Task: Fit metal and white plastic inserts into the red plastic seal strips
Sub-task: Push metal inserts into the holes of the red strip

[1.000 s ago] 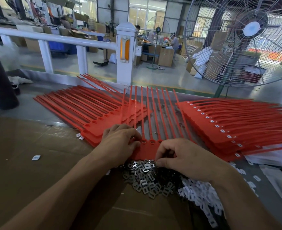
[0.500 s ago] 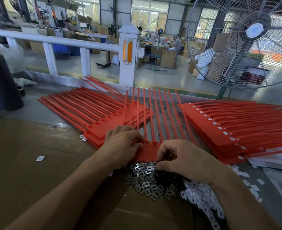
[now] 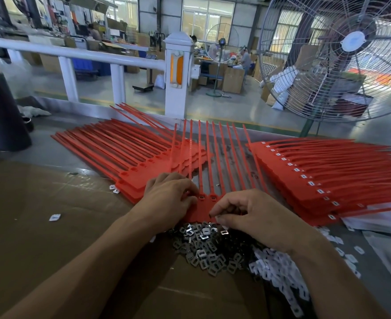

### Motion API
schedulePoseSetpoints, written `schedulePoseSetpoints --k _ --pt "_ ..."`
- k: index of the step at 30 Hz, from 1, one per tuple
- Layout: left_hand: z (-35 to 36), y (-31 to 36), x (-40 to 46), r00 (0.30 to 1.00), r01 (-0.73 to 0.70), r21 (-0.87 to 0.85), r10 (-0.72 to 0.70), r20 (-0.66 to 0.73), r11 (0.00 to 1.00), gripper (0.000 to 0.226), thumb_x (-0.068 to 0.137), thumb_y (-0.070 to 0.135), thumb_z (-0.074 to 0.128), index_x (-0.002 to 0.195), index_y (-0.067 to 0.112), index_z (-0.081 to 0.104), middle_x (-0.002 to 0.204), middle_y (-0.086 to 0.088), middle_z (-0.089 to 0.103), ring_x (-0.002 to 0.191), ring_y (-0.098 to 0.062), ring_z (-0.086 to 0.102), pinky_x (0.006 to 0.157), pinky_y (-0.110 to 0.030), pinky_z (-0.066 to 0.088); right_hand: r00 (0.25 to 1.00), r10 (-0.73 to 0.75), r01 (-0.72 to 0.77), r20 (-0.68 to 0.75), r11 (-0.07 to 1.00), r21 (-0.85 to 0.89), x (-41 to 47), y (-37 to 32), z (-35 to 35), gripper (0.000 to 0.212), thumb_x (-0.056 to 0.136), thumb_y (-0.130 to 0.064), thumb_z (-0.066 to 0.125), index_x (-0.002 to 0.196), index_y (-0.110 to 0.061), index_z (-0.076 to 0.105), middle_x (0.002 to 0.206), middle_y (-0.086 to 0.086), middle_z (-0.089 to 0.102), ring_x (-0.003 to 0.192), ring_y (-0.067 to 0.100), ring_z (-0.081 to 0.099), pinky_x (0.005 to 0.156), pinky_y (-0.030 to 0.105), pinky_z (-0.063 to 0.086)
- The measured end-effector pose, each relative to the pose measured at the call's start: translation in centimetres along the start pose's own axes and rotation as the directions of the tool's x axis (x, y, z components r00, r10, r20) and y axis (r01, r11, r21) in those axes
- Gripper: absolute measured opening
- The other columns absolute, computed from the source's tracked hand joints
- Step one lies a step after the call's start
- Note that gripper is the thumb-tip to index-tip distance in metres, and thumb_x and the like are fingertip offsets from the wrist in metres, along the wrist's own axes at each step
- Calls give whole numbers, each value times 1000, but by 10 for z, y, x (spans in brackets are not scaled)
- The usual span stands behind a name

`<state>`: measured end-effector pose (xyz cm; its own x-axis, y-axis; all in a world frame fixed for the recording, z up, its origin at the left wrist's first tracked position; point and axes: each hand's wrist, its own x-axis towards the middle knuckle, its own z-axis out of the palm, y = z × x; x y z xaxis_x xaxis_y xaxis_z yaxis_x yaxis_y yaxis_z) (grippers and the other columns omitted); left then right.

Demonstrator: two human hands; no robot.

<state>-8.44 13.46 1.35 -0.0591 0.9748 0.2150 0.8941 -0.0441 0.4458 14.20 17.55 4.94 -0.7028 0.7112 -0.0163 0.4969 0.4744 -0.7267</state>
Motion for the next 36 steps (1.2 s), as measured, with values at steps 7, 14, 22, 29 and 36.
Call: schedulePoseSetpoints --k 7,14,22,29,36 --pt "-1 1 0 1000 8 -8 -8 13 1000 23 99 46 56 121 46 61 142 18 46 134 -8 26 109 -35 14 1000 30 -30 -3 1000 6 0 0 -1 12 95 -27 74 97 -38 77 88 -13 75 80 3 71 72 13 53" --pt "-1 1 0 1000 9 -3 -9 9 1000 23 98 47 56 121 46 61 142 17 45 134 -8 26 107 -34 13 999 52 -52 7 996 77 2 4 0 11 86 -31 84 88 -34 74 83 -6 76 76 8 72 69 21 56" --pt "0 1 2 1000 8 7 -8 14 1000 24 99 46 55 122 47 60 142 17 45 133 -9 26 108 -35 13 991 -100 81 -93 978 -192 16 6 15 15 90 -29 79 91 -43 74 94 -24 65 89 -5 63 76 15 45" --pt "2 -1 2 1000 4 8 -4 -1 1000 24 98 47 55 121 47 60 140 18 46 132 -8 27 106 -33 13 988 -154 137 -26 935 -328 17 -4 21 10 93 -33 75 102 -37 77 97 -16 60 90 1 59 86 29 52" --pt "3 -3 2 1000 4 5 -4 5 1000 23 98 47 54 121 48 60 140 18 46 132 -8 27 108 -36 15 986 -166 141 -32 908 -394 16 -7 24 11 99 -38 65 105 -31 71 99 -16 56 90 0 56 81 22 46"
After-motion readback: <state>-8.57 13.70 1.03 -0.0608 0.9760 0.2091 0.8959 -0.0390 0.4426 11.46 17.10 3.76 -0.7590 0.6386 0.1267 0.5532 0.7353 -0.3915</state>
